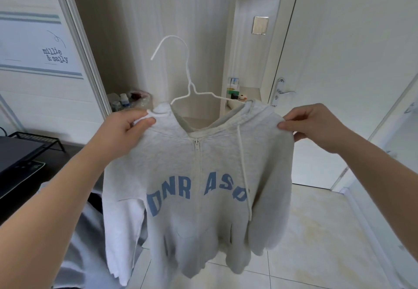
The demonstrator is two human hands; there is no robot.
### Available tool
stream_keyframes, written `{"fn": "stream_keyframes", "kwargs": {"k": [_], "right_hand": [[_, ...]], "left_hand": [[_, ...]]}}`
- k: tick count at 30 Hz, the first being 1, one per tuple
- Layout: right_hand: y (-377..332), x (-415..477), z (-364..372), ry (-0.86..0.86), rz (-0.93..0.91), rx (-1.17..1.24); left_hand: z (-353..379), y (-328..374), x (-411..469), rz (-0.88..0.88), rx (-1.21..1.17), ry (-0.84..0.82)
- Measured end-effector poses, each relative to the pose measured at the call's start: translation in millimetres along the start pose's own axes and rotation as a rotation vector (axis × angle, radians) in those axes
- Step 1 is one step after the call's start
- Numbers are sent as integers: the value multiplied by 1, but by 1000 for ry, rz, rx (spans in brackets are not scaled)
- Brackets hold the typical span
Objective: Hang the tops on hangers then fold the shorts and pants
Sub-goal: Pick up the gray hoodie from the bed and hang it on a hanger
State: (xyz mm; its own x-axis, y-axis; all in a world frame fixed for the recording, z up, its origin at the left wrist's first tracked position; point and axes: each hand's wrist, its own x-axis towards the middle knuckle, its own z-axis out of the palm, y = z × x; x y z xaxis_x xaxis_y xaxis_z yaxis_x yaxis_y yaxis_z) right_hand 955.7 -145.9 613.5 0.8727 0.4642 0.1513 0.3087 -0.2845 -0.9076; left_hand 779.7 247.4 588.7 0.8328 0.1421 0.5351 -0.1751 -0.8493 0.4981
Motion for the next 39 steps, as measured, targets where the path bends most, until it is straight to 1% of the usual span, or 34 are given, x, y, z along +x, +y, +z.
{"fn": "stream_keyframes", "kwargs": {"k": [3, 6, 8, 11, 14, 16, 18, 19, 20, 23, 24, 25, 28, 31, 35, 39], "right_hand": [[-14, 4, -8, -99, -8, 42], [-32, 6, -10, -107, -80, 108], [-41, 2, -7, -111, -165, 183], [-42, -16, -5, -164, -284, 229], [-33, -26, -2, -128, -256, 103], [-28, -24, 6, -125, -197, -23], [-25, -22, 13, -113, -221, -253], [-23, -19, 16, -123, -224, -311], [-20, -18, 18, -162, -194, -299], [-12, -13, 27, -307, -35, -57], [-10, -9, 32, -308, 11, 24], [-9, -5, 39, -279, 37, 87], [-9, 15, 59, -113, 78, 223], [-10, 38, 83, -14, 114, 287], [-12, 76, 114, 50, 149, 401], [-35, 123, 139, 137, 180, 503]], "left_hand": [[-6, -8, 3, -14, 12, -2], [-7, -5, 9, 26, 65, -36], [-5, -3, 13, 24, 70, 27], [-3, 0, 18, -9, 31, 195], [1, 8, 21, 25, -83, 245], [7, 15, 28, 38, -93, 231], [15, 20, 35, 38, -79, 202], [20, 20, 38, 34, -80, 191], [24, 19, 41, 22, -92, 184], [40, 10, 51, -45, -118, 170], [46, 7, 56, -66, -112, 162], [52, 2, 62, -91, -102, 152], [67, -16, 83, -208, -89, 126], [75, -34, 106, -269, -119, 88], [79, -52, 140, -235, -219, -13], [72, -68, 178, -159, -326, -151]]}}
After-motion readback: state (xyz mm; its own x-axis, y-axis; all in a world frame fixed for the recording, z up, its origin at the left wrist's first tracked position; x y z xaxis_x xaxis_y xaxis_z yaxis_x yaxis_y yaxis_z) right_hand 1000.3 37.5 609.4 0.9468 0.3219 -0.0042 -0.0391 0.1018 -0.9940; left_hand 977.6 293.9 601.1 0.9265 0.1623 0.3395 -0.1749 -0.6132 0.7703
